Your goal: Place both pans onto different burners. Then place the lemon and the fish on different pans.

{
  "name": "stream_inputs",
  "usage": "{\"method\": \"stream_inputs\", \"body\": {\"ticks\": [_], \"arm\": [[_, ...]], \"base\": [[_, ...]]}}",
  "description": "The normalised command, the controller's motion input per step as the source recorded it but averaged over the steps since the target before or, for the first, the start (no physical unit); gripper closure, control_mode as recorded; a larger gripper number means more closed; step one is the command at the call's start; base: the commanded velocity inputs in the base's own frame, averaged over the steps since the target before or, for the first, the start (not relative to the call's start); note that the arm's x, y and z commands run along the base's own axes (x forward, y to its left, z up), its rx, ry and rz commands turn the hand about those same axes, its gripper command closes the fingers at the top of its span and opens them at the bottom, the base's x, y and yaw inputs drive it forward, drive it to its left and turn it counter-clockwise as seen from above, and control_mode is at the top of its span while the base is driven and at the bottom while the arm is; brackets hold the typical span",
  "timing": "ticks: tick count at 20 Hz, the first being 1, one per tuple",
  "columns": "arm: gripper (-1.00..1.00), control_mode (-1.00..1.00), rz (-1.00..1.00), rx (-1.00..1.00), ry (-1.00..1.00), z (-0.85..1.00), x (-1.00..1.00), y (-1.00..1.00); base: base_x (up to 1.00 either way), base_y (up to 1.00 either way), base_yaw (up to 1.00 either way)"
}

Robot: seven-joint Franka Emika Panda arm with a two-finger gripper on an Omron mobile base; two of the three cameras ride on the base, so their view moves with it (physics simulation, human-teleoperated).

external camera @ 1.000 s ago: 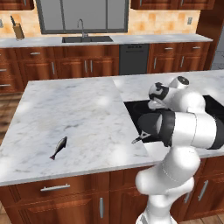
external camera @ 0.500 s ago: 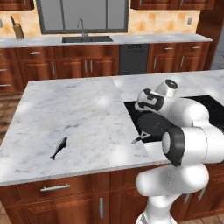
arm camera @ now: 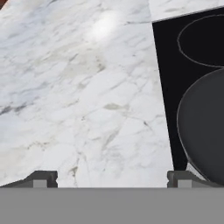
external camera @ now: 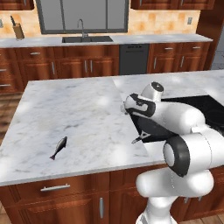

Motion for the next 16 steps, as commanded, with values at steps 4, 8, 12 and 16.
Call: {"method": "stream_inputs", "body": {"ticks": [4,8,12,16], "arm": [[-1.0,-1.0,0.0,0.0,0.05,0.0,-0.06,0.92],[-1.0,-1.0,0.0,0.0,0.06,-0.01,-0.06,0.94],[-1.0,-1.0,0.0,0.0,0.06,-0.03,-0.14,0.91],[-1.0,-1.0,0.0,0.0,0.04,0.0,-0.16,0.85]], "base": [[0.0,0.0,0.0],[0.0,0.0,0.0],[0.0,0.0,0.0],[0.0,0.0,0.0]]}}
